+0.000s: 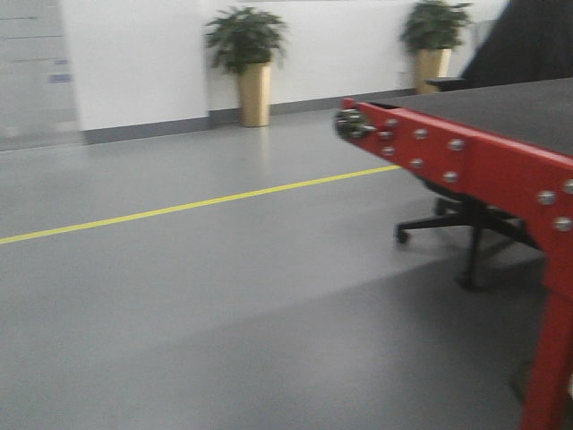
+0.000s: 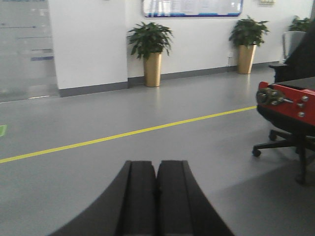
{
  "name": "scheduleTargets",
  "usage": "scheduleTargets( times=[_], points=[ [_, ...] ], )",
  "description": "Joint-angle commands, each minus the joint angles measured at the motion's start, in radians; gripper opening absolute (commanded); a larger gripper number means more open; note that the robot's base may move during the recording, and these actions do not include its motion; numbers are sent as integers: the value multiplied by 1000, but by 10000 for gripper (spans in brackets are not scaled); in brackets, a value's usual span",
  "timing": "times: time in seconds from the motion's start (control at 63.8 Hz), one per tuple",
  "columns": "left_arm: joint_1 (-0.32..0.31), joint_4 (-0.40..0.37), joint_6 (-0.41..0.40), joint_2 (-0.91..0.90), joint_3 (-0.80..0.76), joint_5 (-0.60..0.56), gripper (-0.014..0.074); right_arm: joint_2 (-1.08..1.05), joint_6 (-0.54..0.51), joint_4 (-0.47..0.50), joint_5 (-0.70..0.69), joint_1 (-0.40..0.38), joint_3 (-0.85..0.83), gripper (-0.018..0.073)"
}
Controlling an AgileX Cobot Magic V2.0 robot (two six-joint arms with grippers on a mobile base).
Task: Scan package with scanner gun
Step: 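Drive the base forward and turn toward the red-framed table, then approach the table, bringing the left gripper to the tan box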
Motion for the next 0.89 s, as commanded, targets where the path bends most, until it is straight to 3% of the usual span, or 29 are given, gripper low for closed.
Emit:
scheduleTargets(
  times=[0.0,0.878],
  points=[
    [1,-3,-7,-4,-3,-18,-111,-4,-5,-1,-20,-5,1,-159],
    [1,-3,-7,-4,-3,-18,-111,-4,-5,-1,-20,-5,1,-159]
  ],
)
